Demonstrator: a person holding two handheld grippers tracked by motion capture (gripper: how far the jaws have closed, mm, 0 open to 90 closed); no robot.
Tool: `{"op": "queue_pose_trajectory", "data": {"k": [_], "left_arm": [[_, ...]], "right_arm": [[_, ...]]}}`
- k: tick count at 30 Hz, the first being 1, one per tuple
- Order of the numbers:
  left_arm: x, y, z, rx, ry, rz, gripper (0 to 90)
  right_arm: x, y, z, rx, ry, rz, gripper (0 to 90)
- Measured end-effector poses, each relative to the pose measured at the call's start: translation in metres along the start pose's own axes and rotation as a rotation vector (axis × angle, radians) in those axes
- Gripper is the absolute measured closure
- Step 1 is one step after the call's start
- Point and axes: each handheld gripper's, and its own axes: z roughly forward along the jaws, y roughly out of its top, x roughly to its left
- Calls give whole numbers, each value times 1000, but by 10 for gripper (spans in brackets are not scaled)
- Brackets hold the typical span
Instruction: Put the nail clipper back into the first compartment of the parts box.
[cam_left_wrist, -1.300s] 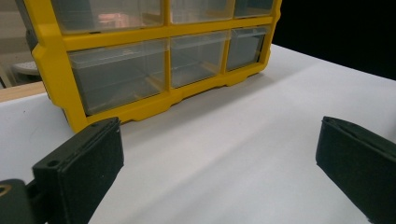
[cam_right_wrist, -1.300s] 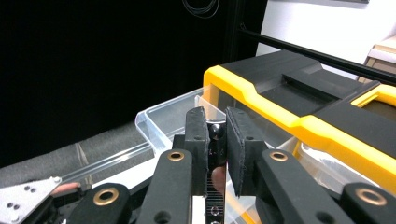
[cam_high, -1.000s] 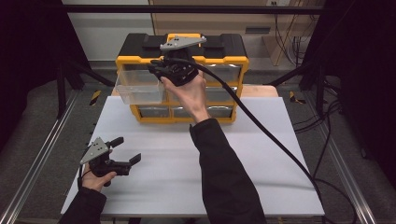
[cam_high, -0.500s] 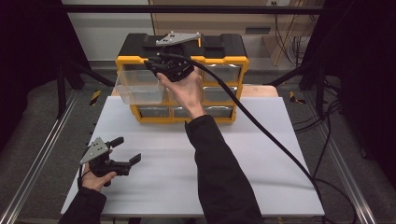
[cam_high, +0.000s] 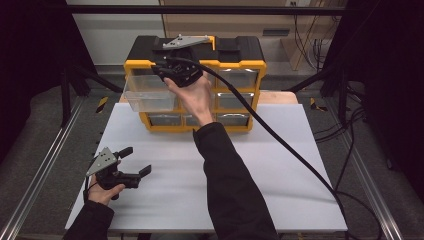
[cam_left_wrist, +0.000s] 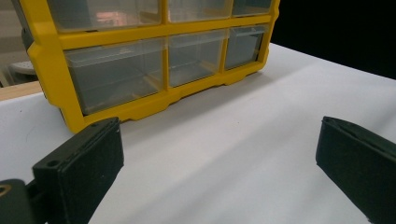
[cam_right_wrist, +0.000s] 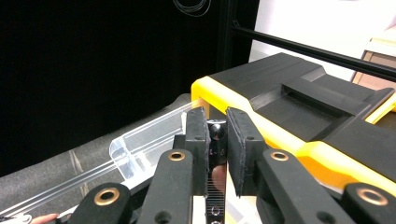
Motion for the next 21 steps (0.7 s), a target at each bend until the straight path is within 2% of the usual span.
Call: {"op": "queue_pose_trajectory", "data": {"k": [21], "left_arm": [[0, 0, 0, 2, 1, 0, 8]], "right_arm": [[3, -11, 15, 36, 13, 4, 795]]}}
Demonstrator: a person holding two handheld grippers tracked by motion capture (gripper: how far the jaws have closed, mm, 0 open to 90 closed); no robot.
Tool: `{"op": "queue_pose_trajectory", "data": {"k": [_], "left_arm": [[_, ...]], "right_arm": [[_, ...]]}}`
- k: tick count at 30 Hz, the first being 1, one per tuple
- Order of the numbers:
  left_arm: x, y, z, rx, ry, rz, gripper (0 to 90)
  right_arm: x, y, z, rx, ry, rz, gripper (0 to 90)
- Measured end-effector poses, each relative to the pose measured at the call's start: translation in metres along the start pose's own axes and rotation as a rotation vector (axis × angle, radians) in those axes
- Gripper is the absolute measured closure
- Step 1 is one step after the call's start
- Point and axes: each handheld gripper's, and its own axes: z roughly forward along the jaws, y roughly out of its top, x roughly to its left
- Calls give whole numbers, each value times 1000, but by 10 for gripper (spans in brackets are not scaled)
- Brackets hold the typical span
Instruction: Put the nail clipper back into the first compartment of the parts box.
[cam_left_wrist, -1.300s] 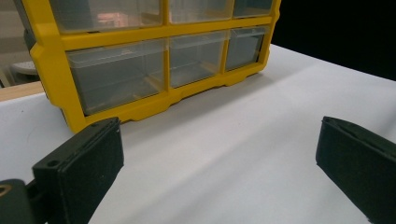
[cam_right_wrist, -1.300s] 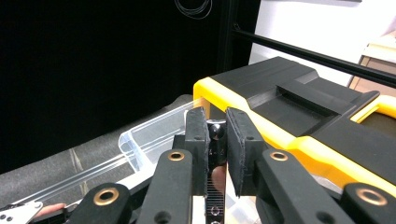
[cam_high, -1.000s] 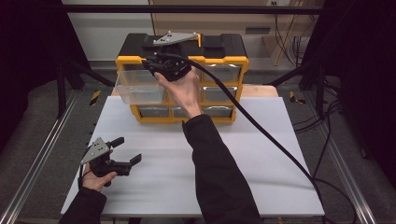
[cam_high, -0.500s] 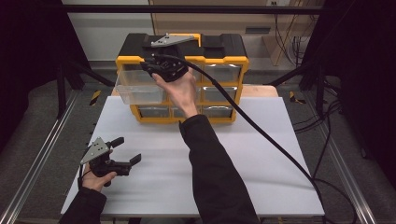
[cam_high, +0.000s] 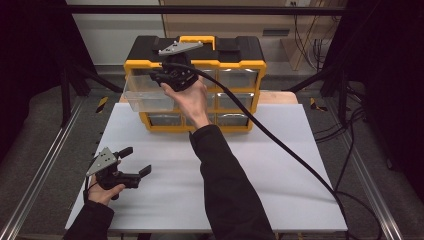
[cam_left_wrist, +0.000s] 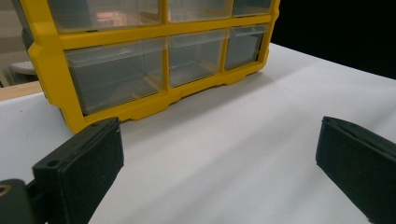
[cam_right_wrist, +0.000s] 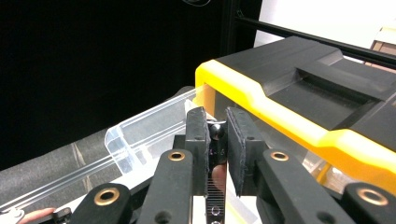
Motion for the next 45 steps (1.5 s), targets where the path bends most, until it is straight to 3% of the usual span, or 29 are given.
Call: {"op": "queue_pose_trajectory", "data": {"k": [30, 45], "left_arm": [[0, 0, 1, 3, 0, 2, 8], [-1, 0, 1, 6, -1, 4, 8]], "right_arm": [[-3, -20, 10, 66, -7, 6, 794], [-2, -21, 10, 80, -6, -19, 787]]}}
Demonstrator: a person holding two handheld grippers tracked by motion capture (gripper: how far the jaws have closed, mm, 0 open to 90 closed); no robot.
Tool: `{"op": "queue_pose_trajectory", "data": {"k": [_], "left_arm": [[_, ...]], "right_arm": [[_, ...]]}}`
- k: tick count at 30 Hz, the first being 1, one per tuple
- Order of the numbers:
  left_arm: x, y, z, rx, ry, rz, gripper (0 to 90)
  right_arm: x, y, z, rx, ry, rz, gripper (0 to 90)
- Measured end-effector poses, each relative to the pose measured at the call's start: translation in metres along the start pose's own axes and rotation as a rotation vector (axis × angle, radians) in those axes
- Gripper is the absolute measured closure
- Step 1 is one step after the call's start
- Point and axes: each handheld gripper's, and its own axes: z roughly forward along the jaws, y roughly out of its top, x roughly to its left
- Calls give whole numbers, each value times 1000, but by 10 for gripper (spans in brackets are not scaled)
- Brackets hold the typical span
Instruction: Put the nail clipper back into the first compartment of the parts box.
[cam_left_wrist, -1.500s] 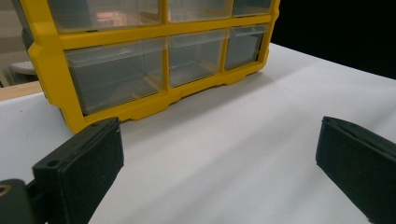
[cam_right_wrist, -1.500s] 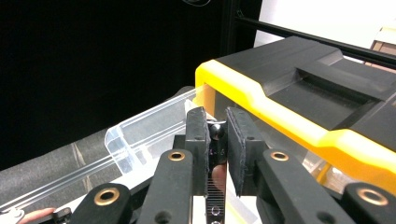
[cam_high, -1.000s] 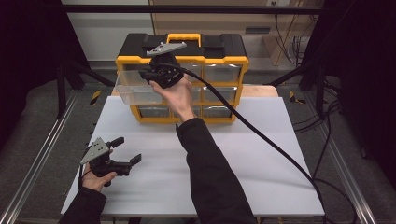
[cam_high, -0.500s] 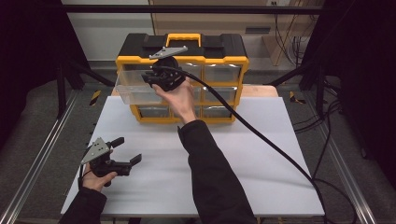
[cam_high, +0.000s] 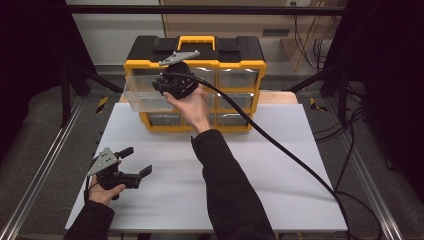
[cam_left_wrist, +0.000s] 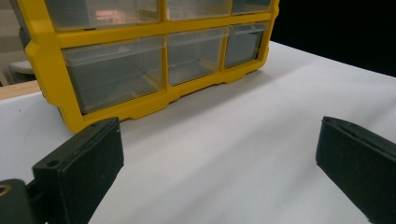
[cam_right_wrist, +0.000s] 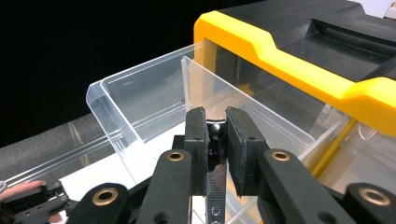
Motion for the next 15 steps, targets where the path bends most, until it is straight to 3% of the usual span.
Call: {"op": "queue_pose_trajectory", "data": {"k": [8, 15], "left_arm": [[0, 0, 0, 1, 0, 0, 8], [0, 0, 0, 1, 0, 0, 8]], "right_arm": [[0, 1, -1, -9, -10, -5, 724], [3, 4, -9, -67, -25, -24, 565]]}}
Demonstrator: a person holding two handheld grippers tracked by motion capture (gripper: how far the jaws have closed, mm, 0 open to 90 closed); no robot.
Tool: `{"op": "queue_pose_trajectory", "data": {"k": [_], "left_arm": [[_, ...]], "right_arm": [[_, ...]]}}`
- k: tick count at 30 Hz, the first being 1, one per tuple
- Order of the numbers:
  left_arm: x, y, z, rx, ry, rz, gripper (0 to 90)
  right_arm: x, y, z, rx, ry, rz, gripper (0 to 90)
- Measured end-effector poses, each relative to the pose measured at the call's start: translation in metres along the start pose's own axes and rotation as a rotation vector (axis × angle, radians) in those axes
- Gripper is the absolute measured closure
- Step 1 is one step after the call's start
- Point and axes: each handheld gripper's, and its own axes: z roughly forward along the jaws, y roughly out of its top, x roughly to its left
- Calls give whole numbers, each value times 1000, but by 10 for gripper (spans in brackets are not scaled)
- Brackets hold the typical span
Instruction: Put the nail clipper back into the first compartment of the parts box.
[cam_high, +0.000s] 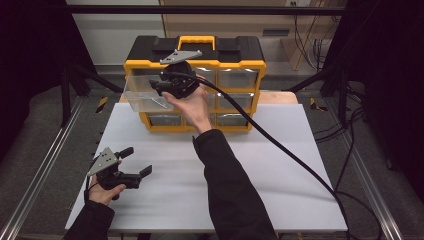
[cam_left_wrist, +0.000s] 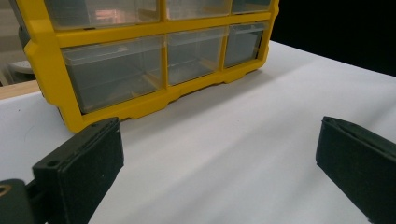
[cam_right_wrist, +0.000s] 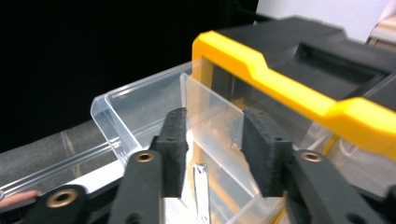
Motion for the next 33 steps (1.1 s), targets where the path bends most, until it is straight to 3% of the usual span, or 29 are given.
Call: {"op": "queue_pose_trajectory", "data": {"k": [8, 12, 20, 33], "left_arm": [[0, 0, 0, 1, 0, 2, 8], [0, 0, 0, 2, 1, 1, 8], [0, 0, 0, 5, 2, 5, 8], [-1, -1, 2, 11, 1, 11, 8]], "right_arm": [[6, 5, -12, -55, -8, 1, 267], [11, 6, -20, -53, -45, -25, 136], [15, 0, -43, -83, -24, -21, 79], [6, -37, -77, -82, -18, 4, 61]]}}
